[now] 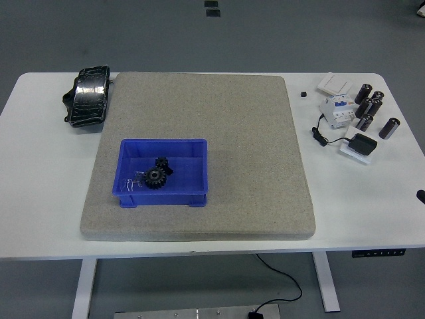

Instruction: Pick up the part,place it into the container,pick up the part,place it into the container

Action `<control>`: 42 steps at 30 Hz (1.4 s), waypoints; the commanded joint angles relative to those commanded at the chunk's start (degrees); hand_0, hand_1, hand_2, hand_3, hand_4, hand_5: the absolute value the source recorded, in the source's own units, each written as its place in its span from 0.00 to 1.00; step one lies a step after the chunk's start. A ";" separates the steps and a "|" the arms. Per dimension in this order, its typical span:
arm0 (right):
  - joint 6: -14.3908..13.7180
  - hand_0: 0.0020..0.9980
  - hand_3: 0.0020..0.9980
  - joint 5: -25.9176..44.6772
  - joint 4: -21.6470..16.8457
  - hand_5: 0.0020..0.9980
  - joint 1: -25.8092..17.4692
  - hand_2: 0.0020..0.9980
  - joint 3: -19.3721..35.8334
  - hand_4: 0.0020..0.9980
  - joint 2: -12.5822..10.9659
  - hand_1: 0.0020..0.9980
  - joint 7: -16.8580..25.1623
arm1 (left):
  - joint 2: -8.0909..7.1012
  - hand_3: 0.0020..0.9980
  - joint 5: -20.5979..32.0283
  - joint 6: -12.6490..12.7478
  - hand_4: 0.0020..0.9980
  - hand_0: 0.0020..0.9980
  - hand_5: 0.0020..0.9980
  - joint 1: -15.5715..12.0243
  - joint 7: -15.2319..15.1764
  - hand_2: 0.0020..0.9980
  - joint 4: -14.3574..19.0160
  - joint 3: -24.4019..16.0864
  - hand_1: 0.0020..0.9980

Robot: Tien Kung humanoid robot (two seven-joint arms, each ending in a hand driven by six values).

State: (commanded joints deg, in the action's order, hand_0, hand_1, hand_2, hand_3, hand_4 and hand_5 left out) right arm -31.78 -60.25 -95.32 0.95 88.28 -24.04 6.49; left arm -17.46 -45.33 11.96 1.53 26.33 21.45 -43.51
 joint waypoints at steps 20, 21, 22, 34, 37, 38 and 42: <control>0.11 0.66 0.71 -0.84 -0.03 0.53 0.18 0.73 1.09 0.81 0.46 0.68 -0.82 | 0.30 0.55 0.42 0.20 0.48 0.68 0.49 0.31 0.18 0.60 0.03 0.41 0.67; 0.12 0.66 0.71 -0.84 -0.03 0.53 0.21 0.73 1.02 0.81 0.39 0.68 -0.84 | 0.33 0.55 0.42 0.21 0.48 0.68 0.49 0.32 0.19 0.60 0.04 0.41 0.67; 0.12 0.66 0.71 -0.85 -0.01 0.53 0.25 0.73 0.96 0.81 0.32 0.68 -0.86 | 0.35 0.55 0.39 0.22 0.49 0.68 0.49 0.33 0.20 0.60 0.04 0.40 0.67; 0.24 0.66 0.71 -0.81 0.08 0.54 0.15 0.73 1.61 0.81 0.03 0.68 -0.86 | 0.55 0.55 0.28 0.27 0.49 0.68 0.48 0.27 0.32 0.60 0.13 0.42 0.67; 0.28 0.66 0.71 -0.79 0.14 0.54 0.17 0.73 1.62 0.81 -0.04 0.68 -0.85 | 0.60 0.55 0.26 0.27 0.49 0.68 0.48 0.22 0.34 0.60 0.13 0.43 0.67; 0.30 0.66 0.71 -0.78 0.16 0.54 0.19 0.73 1.61 0.81 -0.07 0.68 -0.84 | 0.62 0.55 0.27 0.28 0.49 0.68 0.48 0.21 0.34 0.60 0.13 0.43 0.67; 0.41 0.66 0.71 -0.72 0.24 0.54 0.28 0.73 1.54 0.81 -0.22 0.68 -0.82 | 0.70 0.55 0.37 0.27 0.49 0.68 0.49 0.17 0.29 0.60 0.10 0.50 0.67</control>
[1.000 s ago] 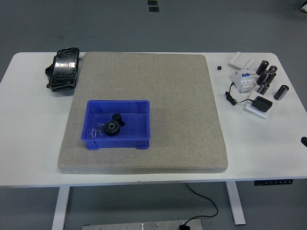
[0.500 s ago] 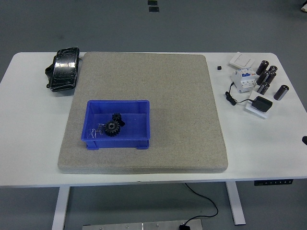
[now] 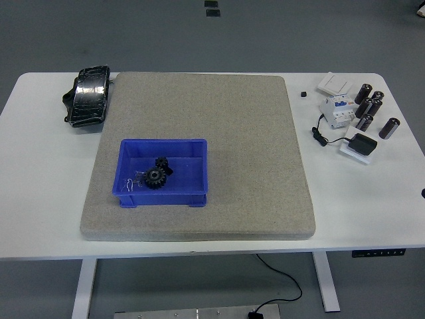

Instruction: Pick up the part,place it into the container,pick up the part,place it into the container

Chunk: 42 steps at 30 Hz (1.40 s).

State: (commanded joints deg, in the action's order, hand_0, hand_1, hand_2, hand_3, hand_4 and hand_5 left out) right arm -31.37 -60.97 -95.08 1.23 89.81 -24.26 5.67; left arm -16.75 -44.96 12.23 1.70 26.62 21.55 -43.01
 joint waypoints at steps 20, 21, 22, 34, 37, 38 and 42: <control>0.40 0.66 0.71 1.07 0.25 0.54 -0.32 0.73 1.00 0.81 -0.40 0.68 0.45 | -0.04 0.56 -1.04 -0.33 0.50 0.68 0.49 0.14 0.34 0.60 0.00 -0.70 0.67; 0.41 0.66 0.71 1.09 0.28 0.54 -0.33 0.73 1.04 0.81 -0.43 0.68 0.45 | -0.05 0.56 -1.07 -0.34 0.50 0.68 0.49 0.16 0.34 0.60 0.00 -0.72 0.67; 0.43 0.66 0.72 1.11 0.31 0.54 -0.33 0.73 1.07 0.81 -0.46 0.68 0.45 | -0.06 0.56 -1.08 -0.36 0.50 0.68 0.48 0.17 0.34 0.60 -0.01 -0.72 0.67; 0.47 0.66 0.72 1.39 0.55 0.54 0.25 0.73 0.68 0.81 -0.79 0.68 0.52 | -0.40 0.56 -2.57 -0.90 0.53 0.68 0.47 0.51 0.89 0.60 0.06 -1.79 0.67; 0.50 0.66 0.72 1.79 0.76 0.54 0.43 0.73 0.45 0.81 -0.87 0.68 0.64 | -0.38 0.56 -2.51 -0.90 0.53 0.68 0.47 0.39 0.91 0.60 0.09 -1.77 0.67; 0.56 0.66 0.72 2.19 1.00 0.54 0.69 0.73 0.28 0.81 -0.89 0.68 0.76 | -0.36 0.56 -2.50 -0.88 0.53 0.68 0.47 0.34 0.96 0.60 0.12 -1.75 0.67; 0.61 0.66 0.72 2.65 1.62 0.54 2.46 0.73 -0.19 0.81 -0.74 0.68 1.00 | -0.21 0.56 -2.23 -0.79 0.54 0.68 0.47 0.23 0.89 0.60 0.13 -1.56 0.67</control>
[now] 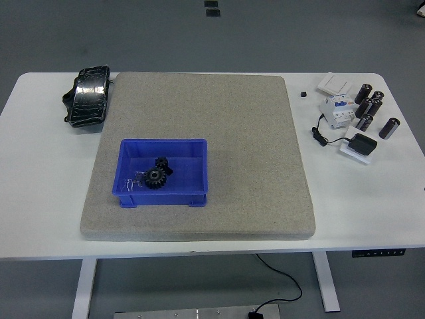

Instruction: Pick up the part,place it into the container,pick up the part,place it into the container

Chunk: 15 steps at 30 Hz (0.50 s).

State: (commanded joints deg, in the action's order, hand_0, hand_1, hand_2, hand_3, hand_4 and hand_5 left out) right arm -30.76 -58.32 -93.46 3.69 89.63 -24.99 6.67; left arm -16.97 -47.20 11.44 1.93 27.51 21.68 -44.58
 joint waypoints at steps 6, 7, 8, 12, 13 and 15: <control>-0.14 0.66 0.72 -0.55 -0.31 0.54 0.59 0.73 0.11 0.81 0.17 0.68 -0.07 | 0.23 0.56 0.28 0.00 0.54 0.68 0.47 0.03 -0.11 0.60 -0.06 0.24 0.67; -0.15 0.66 0.72 -0.56 -0.32 0.54 0.46 0.73 0.22 0.81 0.17 0.68 -0.08 | 0.26 0.56 0.32 0.02 0.54 0.68 0.47 0.00 -0.11 0.60 -0.06 0.28 0.67; -0.16 0.66 0.72 -0.54 -0.32 0.54 0.28 0.73 0.37 0.81 0.17 0.68 -0.07 | 0.28 0.56 0.34 0.03 0.54 0.68 0.47 -0.04 -0.06 0.60 -0.04 0.31 0.67; -0.16 0.66 0.72 -0.54 -0.35 0.54 -0.44 0.73 0.82 0.81 0.20 0.68 -0.07 | 0.34 0.56 0.37 0.05 0.57 0.68 0.47 -0.12 -0.01 0.60 -0.03 0.38 0.67; -0.16 0.66 0.72 -0.56 -0.37 0.54 -0.63 0.73 0.91 0.81 0.22 0.68 -0.07 | 0.34 0.56 0.44 0.05 0.57 0.68 0.47 -0.11 -0.06 0.60 -0.05 0.41 0.67; -0.15 0.66 0.72 -0.59 -0.37 0.54 -0.95 0.73 1.08 0.81 0.27 0.68 -0.07 | 0.35 0.56 0.46 0.03 0.57 0.68 0.47 -0.08 -0.11 0.60 -0.08 0.43 0.67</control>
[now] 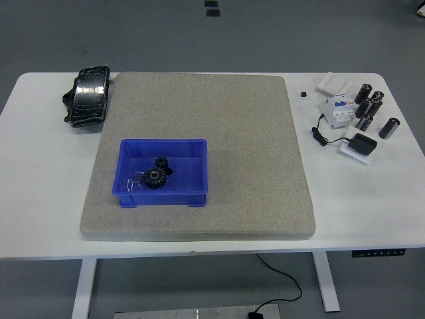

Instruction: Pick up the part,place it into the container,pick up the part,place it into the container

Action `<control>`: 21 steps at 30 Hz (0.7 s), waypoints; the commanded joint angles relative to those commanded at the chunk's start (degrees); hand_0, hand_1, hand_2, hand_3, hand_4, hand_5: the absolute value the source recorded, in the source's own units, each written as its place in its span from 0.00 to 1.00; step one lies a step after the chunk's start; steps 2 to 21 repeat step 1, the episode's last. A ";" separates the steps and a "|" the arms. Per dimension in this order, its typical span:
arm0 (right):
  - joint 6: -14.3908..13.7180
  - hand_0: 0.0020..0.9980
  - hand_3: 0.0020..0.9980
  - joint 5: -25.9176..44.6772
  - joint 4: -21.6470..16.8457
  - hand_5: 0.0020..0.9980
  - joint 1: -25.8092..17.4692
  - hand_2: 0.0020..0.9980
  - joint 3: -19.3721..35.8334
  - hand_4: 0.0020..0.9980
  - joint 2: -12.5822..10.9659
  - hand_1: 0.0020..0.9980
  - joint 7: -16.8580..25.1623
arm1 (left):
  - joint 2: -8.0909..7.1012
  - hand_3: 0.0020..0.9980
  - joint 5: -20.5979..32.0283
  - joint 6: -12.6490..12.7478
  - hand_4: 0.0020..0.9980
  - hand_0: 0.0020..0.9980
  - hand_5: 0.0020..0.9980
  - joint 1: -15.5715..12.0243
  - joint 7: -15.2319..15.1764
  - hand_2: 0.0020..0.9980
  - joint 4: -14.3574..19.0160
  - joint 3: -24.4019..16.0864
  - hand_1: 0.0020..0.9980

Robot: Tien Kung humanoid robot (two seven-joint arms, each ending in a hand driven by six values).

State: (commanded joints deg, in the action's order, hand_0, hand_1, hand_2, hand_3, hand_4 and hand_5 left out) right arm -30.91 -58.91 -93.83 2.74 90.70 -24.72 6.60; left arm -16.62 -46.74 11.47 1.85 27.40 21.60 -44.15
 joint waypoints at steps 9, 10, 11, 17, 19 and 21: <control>0.00 0.66 0.72 0.00 0.01 0.54 -0.18 0.73 0.10 0.81 0.04 0.68 0.01 | 0.01 0.56 0.03 0.00 0.57 0.68 0.47 0.01 -0.03 0.60 -0.02 0.02 0.67; 0.00 0.66 0.72 0.00 0.01 0.54 -0.18 0.73 0.10 0.81 0.04 0.68 0.01 | 0.01 0.56 0.03 0.00 0.57 0.68 0.47 0.01 -0.03 0.60 -0.02 0.02 0.67; 0.00 0.66 0.72 0.00 0.01 0.54 -0.18 0.73 0.10 0.81 0.04 0.68 0.01 | 0.01 0.56 0.03 0.00 0.57 0.68 0.47 0.01 -0.03 0.60 -0.02 0.02 0.67; 0.00 0.66 0.72 0.00 0.01 0.54 -0.18 0.73 0.10 0.81 0.04 0.68 0.01 | 0.01 0.56 0.03 0.00 0.57 0.68 0.47 0.01 -0.03 0.60 -0.02 0.02 0.67; 0.00 0.66 0.72 0.00 0.01 0.54 -0.18 0.73 0.10 0.81 0.04 0.68 0.01 | 0.01 0.56 0.03 0.00 0.57 0.68 0.47 0.01 -0.03 0.60 -0.02 0.02 0.67; 0.00 0.66 0.72 0.00 0.01 0.54 -0.18 0.73 0.10 0.81 0.04 0.68 0.01 | 0.01 0.56 0.03 0.00 0.57 0.68 0.47 0.01 -0.03 0.60 -0.02 0.02 0.67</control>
